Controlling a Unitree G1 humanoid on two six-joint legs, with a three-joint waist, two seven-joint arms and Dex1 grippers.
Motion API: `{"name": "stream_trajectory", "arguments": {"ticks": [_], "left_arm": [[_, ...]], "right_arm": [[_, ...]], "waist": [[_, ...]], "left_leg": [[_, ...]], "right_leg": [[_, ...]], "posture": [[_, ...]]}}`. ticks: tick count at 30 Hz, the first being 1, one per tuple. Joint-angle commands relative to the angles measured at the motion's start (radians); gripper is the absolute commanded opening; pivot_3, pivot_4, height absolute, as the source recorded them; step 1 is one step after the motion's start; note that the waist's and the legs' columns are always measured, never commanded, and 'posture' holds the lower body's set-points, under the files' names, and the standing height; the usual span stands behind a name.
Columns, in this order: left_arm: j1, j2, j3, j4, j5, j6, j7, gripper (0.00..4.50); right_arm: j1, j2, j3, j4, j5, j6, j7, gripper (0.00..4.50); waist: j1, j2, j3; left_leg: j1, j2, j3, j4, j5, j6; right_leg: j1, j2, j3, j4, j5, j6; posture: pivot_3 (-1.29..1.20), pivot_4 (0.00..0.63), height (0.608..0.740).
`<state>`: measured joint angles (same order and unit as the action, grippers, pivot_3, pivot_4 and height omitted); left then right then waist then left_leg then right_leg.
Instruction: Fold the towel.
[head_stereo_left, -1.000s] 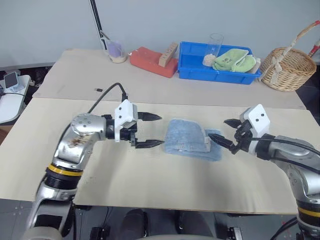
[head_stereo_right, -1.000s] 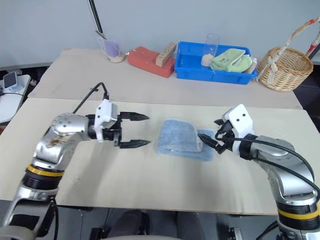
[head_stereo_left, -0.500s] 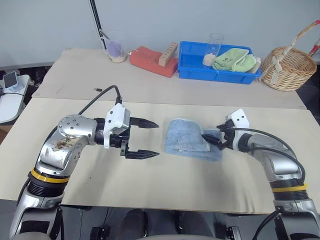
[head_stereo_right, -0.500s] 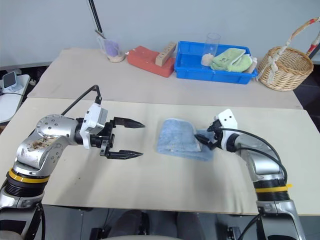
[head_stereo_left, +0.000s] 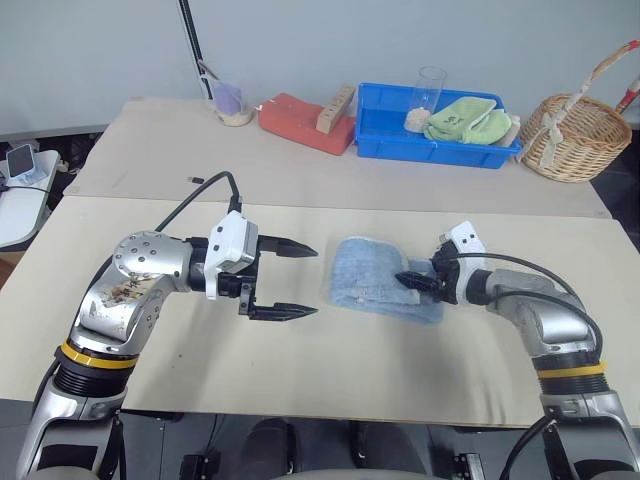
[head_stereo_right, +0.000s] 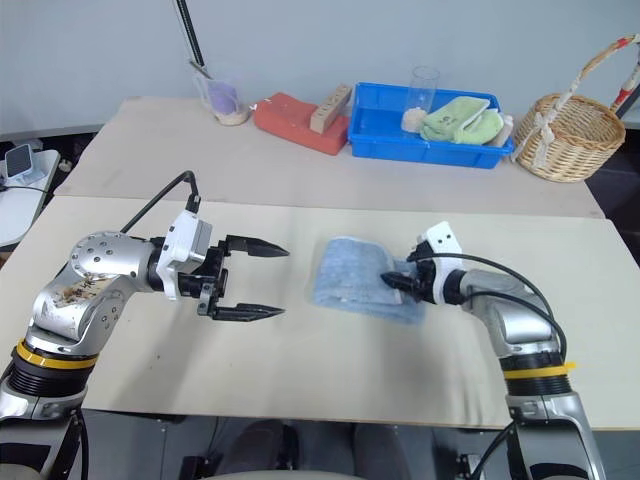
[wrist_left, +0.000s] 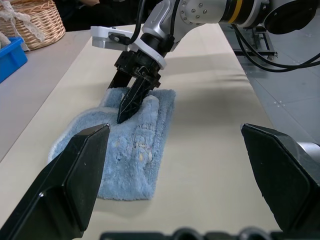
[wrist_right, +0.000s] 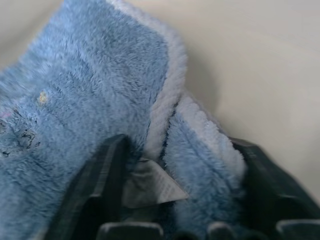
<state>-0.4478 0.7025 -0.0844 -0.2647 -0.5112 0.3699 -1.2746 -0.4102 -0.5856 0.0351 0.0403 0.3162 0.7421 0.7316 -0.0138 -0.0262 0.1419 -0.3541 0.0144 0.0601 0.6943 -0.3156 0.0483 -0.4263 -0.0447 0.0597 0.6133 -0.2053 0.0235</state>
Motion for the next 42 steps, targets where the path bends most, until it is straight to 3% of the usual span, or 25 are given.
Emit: {"name": "stream_trajectory", "arguments": {"ticks": [1,6,13,18,20,27,30,36,42], "left_arm": [[-0.002,-0.013,0.03,-0.016,-0.027,-0.016,0.012,4.5],[-0.014,-0.032,0.045,-0.008,-0.038,-0.005,0.035,4.5],[-0.062,-0.072,0.062,-0.001,-0.073,0.047,0.102,4.5],[-0.078,-0.085,0.058,-0.004,-0.076,0.063,0.113,4.5],[-0.081,-0.086,0.059,-0.001,-0.072,0.063,0.119,4.5],[-0.075,-0.079,0.074,0.005,-0.055,0.065,0.155,4.5],[-0.051,-0.054,0.101,0.006,-0.036,0.064,0.182,4.5],[0.066,0.055,0.17,0.016,0.057,0.028,0.24,4.5],[0.309,0.188,0.369,-0.048,0.075,0.078,0.296,4.5]], "right_arm": [[0.008,0.002,0.015,-0.052,-0.015,-0.029,-0.003,1.54],[0.008,0.005,-0.022,-0.102,-0.001,-0.024,-0.021,0.01],[-0.055,0.006,-0.248,0.086,-0.035,-0.07,-0.26,0.01],[-0.054,0.047,-0.311,0.189,-0.038,-0.039,-0.364,0.01],[-0.057,0.071,-0.338,0.198,-0.033,-0.04,-0.41,0.97],[-0.043,0.089,-0.394,0.131,-0.008,-0.055,-0.455,3.32],[-0.015,0.051,-0.436,0.01,0.027,-0.034,-0.431,4.42],[0.098,-0.123,-0.404,-0.2,0.075,-0.048,-0.219,4.47],[0.273,-0.385,-0.345,-0.358,0.101,-0.189,0.168,4.47]], "waist": [[0.0,0.0,0.0],[0.0,0.0,0.0],[0.005,0.0,0.0],[-0.003,0.0,0.0],[-0.012,0.001,0.0],[-0.016,0.001,0.0],[-0.016,0.002,0.0],[-0.014,0.005,0.0],[-0.02,0.005,0.0]], "left_leg": [[0.0,0.0,0.0,0.0,0.0,0.0],[0.0,0.0,0.0,0.0,0.0,0.0],[0.0,-0.001,0.0,0.0,0.0,0.0],[0.0,0.0,0.0,-0.001,0.0,0.0],[0.0,0.0,0.0,-0.002,0.0,0.0],[0.0,0.0,0.0,-0.001,0.0,0.0],[0.0,0.0,0.0,-0.001,0.0,0.0],[0.0,0.0,0.0,-0.003,0.0,0.0],[0.001,0.002,0.0,-0.004,0.0,0.0]], "right_leg": [[0.0,0.0,0.0,0.0,0.0,0.0],[0.0,0.0,0.0,0.0,0.0,0.0],[0.001,-0.001,0.0,0.0,0.0,0.0],[0.0,0.0,0.0,-0.001,0.0,0.0],[0.0,0.0,0.001,0.0,0.0,0.0],[0.0,0.0,0.001,0.001,0.0,0.0],[0.0,0.0,0.001,0.001,0.0,0.0],[-0.001,0.0,0.001,-0.001,0.0,0.0],[-0.001,0.0,0.001,-0.001,0.0,0.0]], "posture": [[0.0,0.15,0.74],[0.0,0.15,0.74],[0.0,0.15,0.74],[0.0,0.15,0.74],[0.0,0.15,0.74],[0.0,0.15,0.74],[0.0,0.15,0.74],[0.0,0.15,0.74],[0.0,0.15,0.74]]}}
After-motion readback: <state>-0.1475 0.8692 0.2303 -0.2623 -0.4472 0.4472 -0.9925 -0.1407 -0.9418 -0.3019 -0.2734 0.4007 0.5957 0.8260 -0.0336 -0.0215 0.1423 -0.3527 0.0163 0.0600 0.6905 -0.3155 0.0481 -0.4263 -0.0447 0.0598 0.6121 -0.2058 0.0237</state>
